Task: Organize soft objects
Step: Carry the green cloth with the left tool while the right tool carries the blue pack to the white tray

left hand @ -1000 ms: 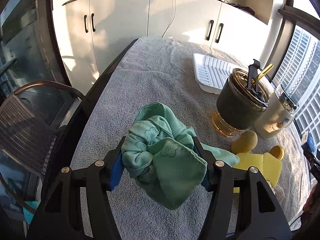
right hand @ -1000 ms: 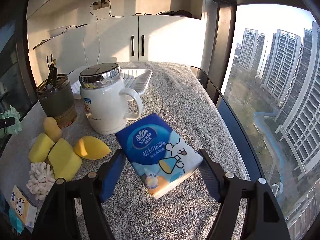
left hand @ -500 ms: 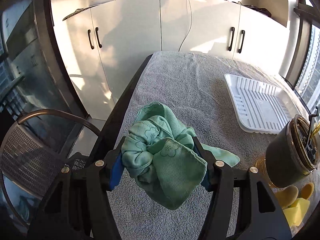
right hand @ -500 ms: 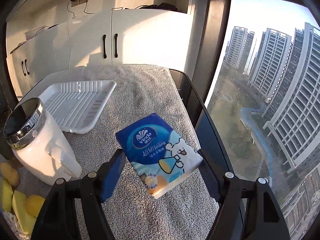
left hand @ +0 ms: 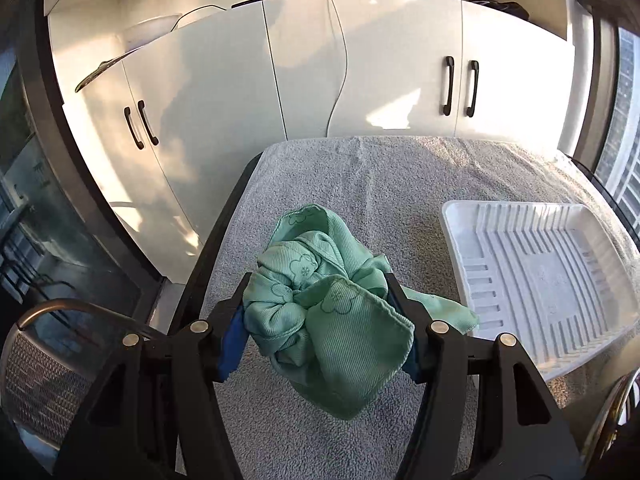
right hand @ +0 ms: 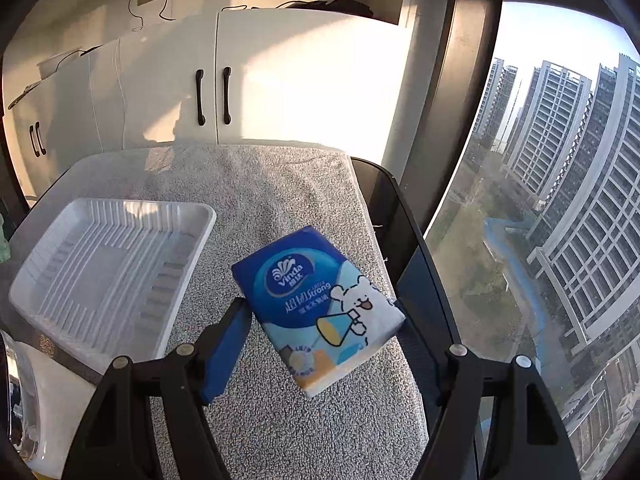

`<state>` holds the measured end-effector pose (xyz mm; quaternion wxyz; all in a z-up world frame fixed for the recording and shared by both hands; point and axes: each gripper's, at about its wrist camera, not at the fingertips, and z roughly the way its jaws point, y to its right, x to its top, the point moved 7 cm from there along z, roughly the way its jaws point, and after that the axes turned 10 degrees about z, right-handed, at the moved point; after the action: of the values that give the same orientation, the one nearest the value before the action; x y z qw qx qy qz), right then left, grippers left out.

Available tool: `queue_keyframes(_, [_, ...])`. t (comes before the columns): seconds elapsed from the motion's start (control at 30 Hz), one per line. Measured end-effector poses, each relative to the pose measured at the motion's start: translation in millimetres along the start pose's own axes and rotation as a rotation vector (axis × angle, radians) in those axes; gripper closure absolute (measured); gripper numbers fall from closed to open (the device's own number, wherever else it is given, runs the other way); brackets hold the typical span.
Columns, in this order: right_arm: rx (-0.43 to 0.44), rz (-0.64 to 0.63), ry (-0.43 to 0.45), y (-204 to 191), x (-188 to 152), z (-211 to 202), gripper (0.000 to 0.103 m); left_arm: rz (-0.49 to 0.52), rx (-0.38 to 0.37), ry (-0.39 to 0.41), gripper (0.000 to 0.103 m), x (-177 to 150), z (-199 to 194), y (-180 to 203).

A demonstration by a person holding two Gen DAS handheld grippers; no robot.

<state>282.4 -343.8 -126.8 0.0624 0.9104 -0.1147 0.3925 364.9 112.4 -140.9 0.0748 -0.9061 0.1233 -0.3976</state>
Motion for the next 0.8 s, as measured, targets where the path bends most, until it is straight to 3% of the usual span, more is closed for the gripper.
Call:
queue_keyframes(0.23, [0.1,-0.118,-0.036,-72.7,28.3,22.8,0.028,0.147,-0.155,0.01,0.045,41.5,18.4,65.5])
queue_keyframes(0.4, [0.175,-0.213,-0.12,-128.9,34.5,47.5,0.028,0.204,-0.294,-0.069,0.045,54.2,34.5,111.3])
queue_keyframes(0.5, [0.24,-0.236,-0.244,-149.2,29.1,68.1,0.028,0.194,-0.39,-0.15,0.045,53.7,47.4,130.5])
queue_keyframes(0.6, [0.269,-0.239,-0.359,-158.5,19.9,86.4,0.029,0.18,-0.424,-0.201,0.045,50.5,57.4,139.8])
queue_keyframes(0.8, [0.264,-0.236,-0.409,-157.5,11.3,99.0,0.029,0.195,-0.447,-0.264,0.044,37.4,71.5,150.6])
